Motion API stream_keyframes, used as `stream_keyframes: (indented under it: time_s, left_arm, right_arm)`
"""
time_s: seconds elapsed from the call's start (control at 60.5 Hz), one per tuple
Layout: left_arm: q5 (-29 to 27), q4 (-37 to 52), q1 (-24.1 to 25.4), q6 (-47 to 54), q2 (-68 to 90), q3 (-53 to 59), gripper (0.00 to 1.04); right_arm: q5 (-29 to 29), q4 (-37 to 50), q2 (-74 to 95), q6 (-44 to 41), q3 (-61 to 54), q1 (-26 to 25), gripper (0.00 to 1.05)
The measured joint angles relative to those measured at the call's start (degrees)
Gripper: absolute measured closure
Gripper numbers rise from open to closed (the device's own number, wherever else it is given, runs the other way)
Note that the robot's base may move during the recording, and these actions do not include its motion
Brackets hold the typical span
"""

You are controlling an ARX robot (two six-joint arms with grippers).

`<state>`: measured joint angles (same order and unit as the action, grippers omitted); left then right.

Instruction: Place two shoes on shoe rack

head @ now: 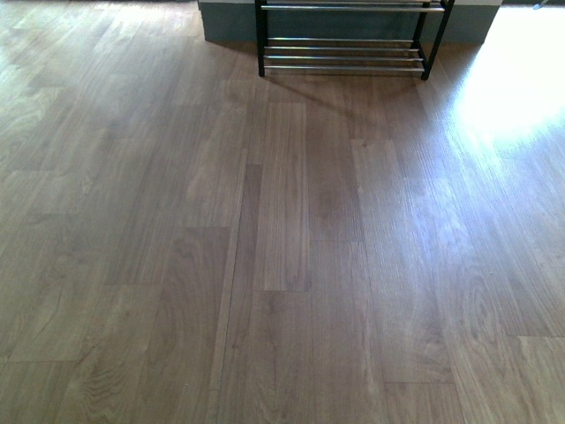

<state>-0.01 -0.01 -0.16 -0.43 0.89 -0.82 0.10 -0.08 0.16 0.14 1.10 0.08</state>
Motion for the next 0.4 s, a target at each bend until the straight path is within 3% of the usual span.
stream_keyframes:
  time_s: [0.397]
  left_arm:
    - [0.00,0.00,0.00,0.00,0.00,0.00,0.09]
  right_arm:
    - [0.00,0.00,0.00,0.00,0.00,0.00,0.09]
